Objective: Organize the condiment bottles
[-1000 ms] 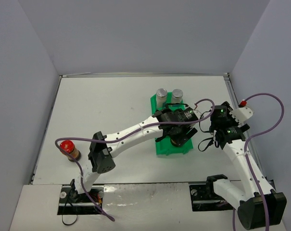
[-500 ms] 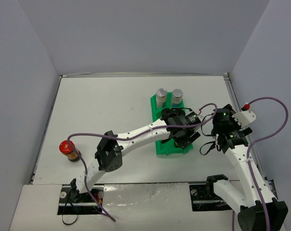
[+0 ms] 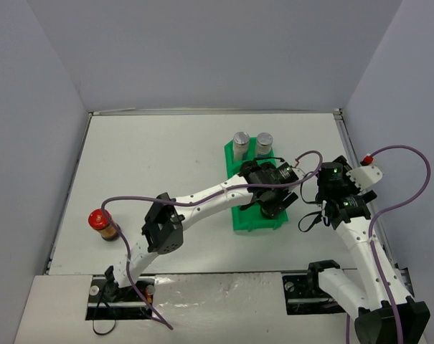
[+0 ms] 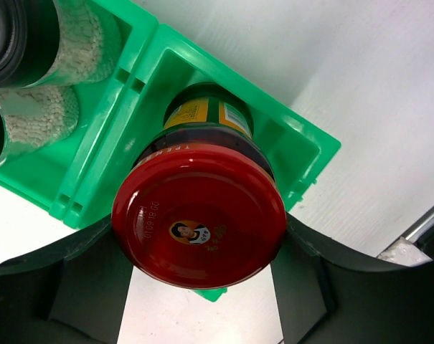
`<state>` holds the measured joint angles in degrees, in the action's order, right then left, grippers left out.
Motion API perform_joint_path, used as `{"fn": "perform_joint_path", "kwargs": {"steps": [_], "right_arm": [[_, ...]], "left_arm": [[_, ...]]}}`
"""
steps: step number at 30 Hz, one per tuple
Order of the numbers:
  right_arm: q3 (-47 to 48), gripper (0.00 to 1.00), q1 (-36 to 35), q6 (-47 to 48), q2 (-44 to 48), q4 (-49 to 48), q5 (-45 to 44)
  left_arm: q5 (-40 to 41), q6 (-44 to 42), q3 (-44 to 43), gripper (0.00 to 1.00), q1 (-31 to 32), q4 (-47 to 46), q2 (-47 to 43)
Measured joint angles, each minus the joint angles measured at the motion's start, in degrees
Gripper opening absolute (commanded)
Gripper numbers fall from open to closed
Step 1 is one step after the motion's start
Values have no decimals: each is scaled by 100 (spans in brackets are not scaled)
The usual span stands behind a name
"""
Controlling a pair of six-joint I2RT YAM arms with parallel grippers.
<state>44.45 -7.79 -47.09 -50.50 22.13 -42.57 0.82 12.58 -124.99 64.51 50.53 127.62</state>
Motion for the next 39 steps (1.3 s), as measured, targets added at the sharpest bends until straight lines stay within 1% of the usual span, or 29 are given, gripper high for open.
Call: {"fn": "perform_joint_path", "kwargs": {"steps": [11, 12, 13, 15, 17, 18, 19, 20, 22, 25, 27, 30, 39], "right_arm": [[0, 100, 0, -2, 4, 0, 3], [0, 100, 0, -2, 4, 0, 3], [0, 100, 0, -2, 4, 0, 3], [0, 100, 0, -2, 4, 0, 5], [0, 100, 0, -5, 4, 0, 10], [0, 100, 0, -7, 4, 0, 14], [0, 100, 0, -12, 2, 0, 19], [0, 100, 0, -22, 2, 0, 23], [0, 100, 0, -35, 0, 0, 39], [0, 100, 0, -54, -2, 0, 53], [0, 100, 0, -68, -8, 0, 60], [0, 100, 0, -72, -46, 0, 64], [0, 100, 0, -78, -131, -1, 102]], "left_arm": [[-167, -5, 0, 0, -127, -110, 98], [-182, -3, 0, 2, -127, -114, 98], [-194, -7, 0, 4, -127, -112, 98], [-213, -6, -2, 12, -134, -111, 100], [-227, -7, -13, 24, -138, -101, 103], [-233, -7, -31, 31, -141, -85, 110], [-237, -7, -49, 47, -145, -66, 118], [-242, -7, -53, 51, -149, -58, 120], [-253, -5, -57, 62, -149, -38, 120], [-255, -6, -57, 72, -149, -26, 120], [-256, -7, -57, 77, -149, -32, 120], [-256, -3, -57, 81, -149, -34, 118], [-229, -5, -26, 81, -153, -46, -15]]}}
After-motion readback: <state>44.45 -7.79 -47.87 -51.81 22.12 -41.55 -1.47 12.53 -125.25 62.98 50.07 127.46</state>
